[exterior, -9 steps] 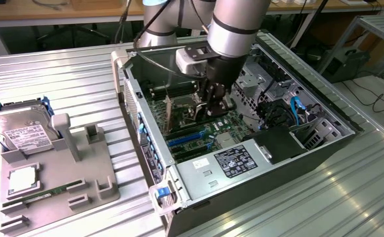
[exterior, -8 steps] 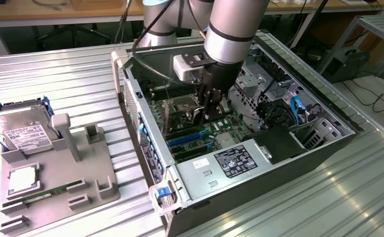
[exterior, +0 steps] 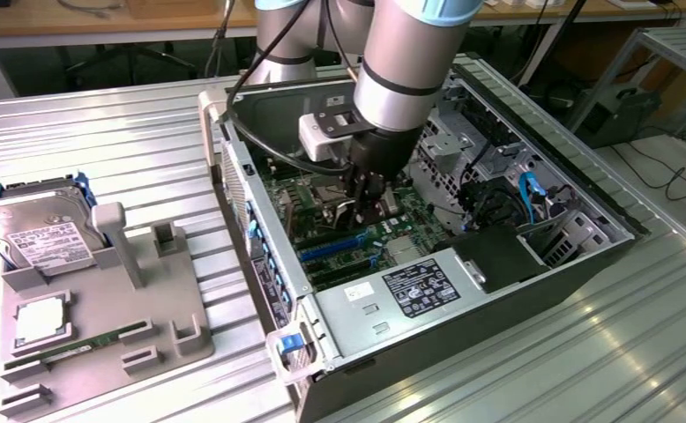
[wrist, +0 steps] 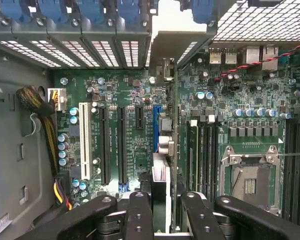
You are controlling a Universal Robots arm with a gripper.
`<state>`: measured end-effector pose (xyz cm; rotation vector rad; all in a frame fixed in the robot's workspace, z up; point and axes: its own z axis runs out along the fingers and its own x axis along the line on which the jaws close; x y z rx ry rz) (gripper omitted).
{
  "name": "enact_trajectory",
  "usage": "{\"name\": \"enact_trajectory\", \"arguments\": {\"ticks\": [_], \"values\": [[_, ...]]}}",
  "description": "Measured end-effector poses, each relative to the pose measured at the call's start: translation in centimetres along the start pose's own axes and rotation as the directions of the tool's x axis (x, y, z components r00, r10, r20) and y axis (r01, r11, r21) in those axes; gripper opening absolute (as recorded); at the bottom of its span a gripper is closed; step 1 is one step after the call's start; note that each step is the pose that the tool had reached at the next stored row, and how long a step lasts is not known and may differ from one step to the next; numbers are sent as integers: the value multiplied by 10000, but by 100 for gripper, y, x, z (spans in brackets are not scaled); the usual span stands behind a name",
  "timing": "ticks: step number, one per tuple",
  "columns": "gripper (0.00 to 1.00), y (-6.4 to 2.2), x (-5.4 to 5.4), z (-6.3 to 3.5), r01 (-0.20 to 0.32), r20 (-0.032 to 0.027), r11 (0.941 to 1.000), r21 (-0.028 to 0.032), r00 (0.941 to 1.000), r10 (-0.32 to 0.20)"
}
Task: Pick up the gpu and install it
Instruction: 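Insert the gpu into the slot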
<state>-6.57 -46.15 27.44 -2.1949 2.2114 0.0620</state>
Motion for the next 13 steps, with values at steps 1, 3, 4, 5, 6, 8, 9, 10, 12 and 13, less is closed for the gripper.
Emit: {"name": "enact_trajectory", "arguments": {"ticks": [1, 3, 4, 5, 6, 8, 9, 10, 12, 13], "values": [[27, 0, 1, 9, -1, 1, 10000, 1, 10000, 1], [27, 14, 2, 20, -2, 0, 10000, 0, 10000, 2], [27, 23, 3, 25, -1, 1, 10000, 0, 10000, 1], [27, 32, 3, 39, -2, 2, 10000, 1, 10000, 2], [27, 32, 5, 55, 0, 2, 10000, 0, 10000, 0], [27, 34, 12, 68, -3, 0, 10000, 0, 10000, 3], [27, 38, 12, 72, -2, 1, 10000, 1, 10000, 2], [27, 49, 12, 77, -1, 0, 10000, 0, 10000, 1], [27, 53, 15, 84, 0, 1, 10000, 1, 10000, 0], [27, 55, 19, 86, 0, 0, 10000, 0, 10000, 0]]}}
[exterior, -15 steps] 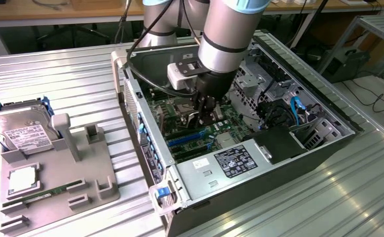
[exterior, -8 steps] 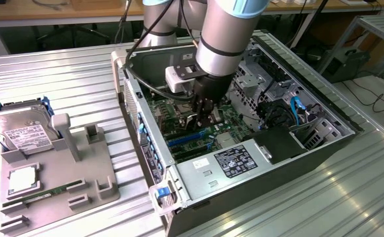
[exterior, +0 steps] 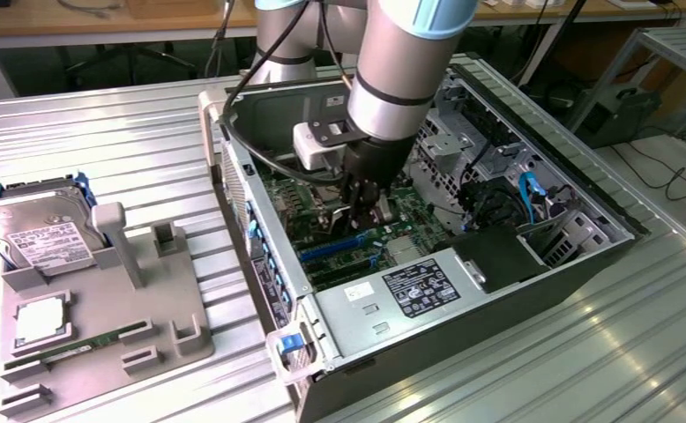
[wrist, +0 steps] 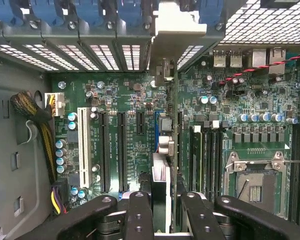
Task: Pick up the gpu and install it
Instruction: 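Insert the gpu into the slot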
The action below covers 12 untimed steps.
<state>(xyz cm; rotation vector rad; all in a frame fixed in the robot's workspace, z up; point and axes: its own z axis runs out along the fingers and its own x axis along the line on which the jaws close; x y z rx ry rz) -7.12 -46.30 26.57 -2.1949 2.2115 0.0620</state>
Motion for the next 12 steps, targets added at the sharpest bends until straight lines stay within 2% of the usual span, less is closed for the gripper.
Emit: {"name": "enact_trajectory", "arguments": {"ticks": [7, 12], "values": [[27, 25, 6, 32, -1, 2, 10000, 1, 10000, 1], [27, 45, 10, 90, -1, 2, 10000, 1, 10000, 1]]}}
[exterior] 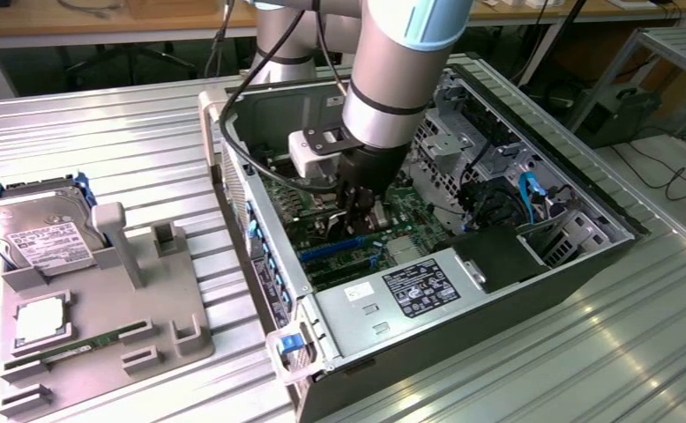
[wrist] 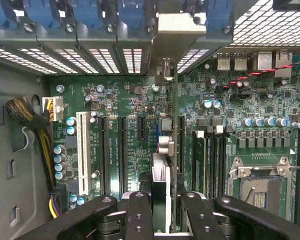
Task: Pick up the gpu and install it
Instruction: 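Insert the gpu into the slot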
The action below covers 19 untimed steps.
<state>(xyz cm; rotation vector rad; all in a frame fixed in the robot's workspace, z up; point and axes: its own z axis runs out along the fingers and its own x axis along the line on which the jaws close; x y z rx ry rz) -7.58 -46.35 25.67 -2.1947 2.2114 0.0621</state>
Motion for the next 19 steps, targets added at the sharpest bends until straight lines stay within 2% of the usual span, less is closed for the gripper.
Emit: {"name": "enact_trajectory", "arguments": {"ticks": [11, 19], "values": [[27, 36, 6, 119, 0, -1, 10000, 0, 10000, 0], [27, 48, 6, 128, 1, -1, 10000, -1, 10000, -1]]}}
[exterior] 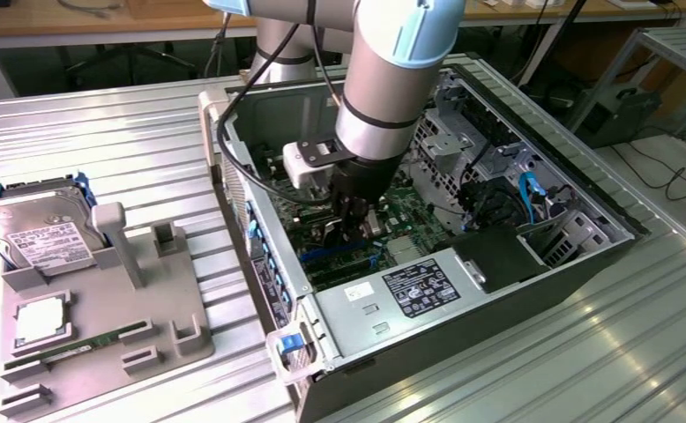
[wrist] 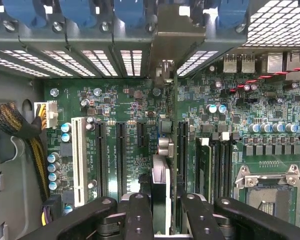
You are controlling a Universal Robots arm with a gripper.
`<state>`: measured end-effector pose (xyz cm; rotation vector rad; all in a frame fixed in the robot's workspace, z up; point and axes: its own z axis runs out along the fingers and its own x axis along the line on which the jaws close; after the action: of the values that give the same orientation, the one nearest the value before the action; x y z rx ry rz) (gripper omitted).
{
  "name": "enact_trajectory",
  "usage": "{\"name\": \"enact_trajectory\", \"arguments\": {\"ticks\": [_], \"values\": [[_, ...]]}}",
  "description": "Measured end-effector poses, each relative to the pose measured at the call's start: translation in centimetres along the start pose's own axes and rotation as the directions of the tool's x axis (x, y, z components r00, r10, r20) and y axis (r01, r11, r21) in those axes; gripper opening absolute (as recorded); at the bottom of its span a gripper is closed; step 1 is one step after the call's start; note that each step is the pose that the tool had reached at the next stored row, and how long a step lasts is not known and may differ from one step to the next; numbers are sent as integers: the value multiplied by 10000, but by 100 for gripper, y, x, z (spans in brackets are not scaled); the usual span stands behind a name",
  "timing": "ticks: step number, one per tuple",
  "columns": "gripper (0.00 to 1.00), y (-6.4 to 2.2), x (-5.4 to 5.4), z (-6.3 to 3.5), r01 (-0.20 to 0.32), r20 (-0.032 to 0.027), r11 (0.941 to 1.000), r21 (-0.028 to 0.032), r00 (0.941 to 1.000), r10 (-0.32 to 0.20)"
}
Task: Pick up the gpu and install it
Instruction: 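Insert the gpu into the slot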
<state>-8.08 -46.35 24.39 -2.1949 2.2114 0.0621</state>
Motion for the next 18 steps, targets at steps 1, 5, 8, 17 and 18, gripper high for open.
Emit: {"name": "enact_trajectory", "arguments": {"ticks": [1, 5, 8, 17, 18], "values": [[27, 0, 0, 4, 0, 2, 10000, 1, 10000, 0], [27, 1, 3, 53, -1, -2, 10000, -2, 10000, 1], [27, 1, 3, 69, -4, 0, 10000, -32, 10000, 4], [27, 1, 5, 98, -4, -6, 10000, -51, 10000, 4], [27, 3, 3, 124, -3, 2, 10000, -49, 10000, 3]]}}
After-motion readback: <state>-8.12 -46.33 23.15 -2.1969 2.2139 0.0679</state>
